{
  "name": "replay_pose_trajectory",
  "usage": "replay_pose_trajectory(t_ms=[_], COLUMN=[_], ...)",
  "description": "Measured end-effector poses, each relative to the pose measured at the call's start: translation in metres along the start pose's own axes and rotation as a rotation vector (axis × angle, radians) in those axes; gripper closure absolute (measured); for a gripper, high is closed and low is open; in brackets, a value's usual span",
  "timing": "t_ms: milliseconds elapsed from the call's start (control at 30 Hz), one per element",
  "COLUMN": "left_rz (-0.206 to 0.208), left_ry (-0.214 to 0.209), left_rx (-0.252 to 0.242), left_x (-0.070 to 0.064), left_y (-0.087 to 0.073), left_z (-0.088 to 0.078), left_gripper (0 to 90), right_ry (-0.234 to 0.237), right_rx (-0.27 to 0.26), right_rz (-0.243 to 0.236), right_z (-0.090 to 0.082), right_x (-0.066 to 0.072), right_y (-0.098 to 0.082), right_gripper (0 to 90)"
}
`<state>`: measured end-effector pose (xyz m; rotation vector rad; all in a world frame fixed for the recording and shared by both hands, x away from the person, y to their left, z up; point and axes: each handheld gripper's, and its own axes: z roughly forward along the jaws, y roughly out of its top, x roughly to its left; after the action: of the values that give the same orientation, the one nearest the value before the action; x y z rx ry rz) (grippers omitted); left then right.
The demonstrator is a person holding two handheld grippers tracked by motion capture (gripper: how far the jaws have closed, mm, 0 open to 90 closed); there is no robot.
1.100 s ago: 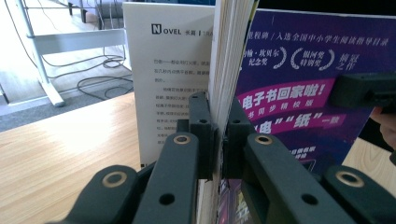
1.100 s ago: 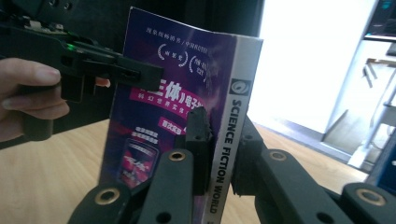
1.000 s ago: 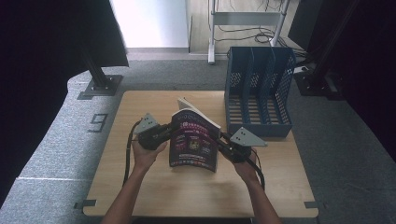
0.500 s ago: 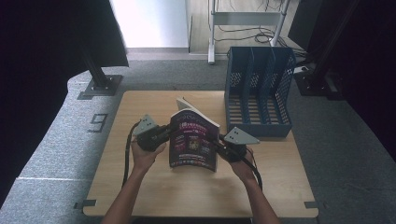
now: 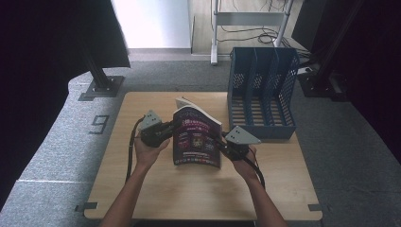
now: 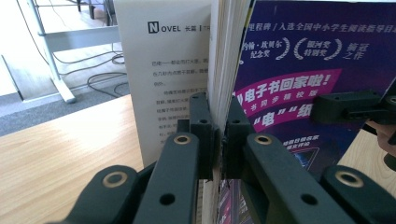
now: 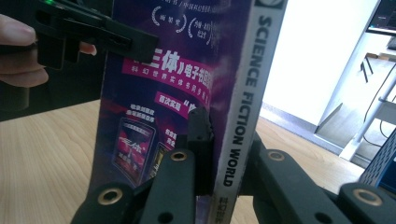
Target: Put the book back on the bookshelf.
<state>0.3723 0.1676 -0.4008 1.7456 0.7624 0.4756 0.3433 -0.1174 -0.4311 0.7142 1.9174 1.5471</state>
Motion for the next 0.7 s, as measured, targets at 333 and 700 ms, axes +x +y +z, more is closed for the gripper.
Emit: replay_pose_trajectory(t_ms=[333, 700], left_rz=[0.010, -0.014], left_ry=[-0.036, -0.055], left_rx=[-0.017, -0.026], left_x=[-0.012, -0.009], left_y=[-0.007, -0.013], left_z=[-0.008, -0.014], left_gripper=[84.8, 84.0], right_ry=[0.068, 0.106], right_rx=[-0.020, -0.023], right_rz=[0.048, 0.071], right_z=[-0.016, -0.001], right_x=[0.000, 0.004], right_y=[-0.009, -0.004], right_gripper=[75.8, 65.5])
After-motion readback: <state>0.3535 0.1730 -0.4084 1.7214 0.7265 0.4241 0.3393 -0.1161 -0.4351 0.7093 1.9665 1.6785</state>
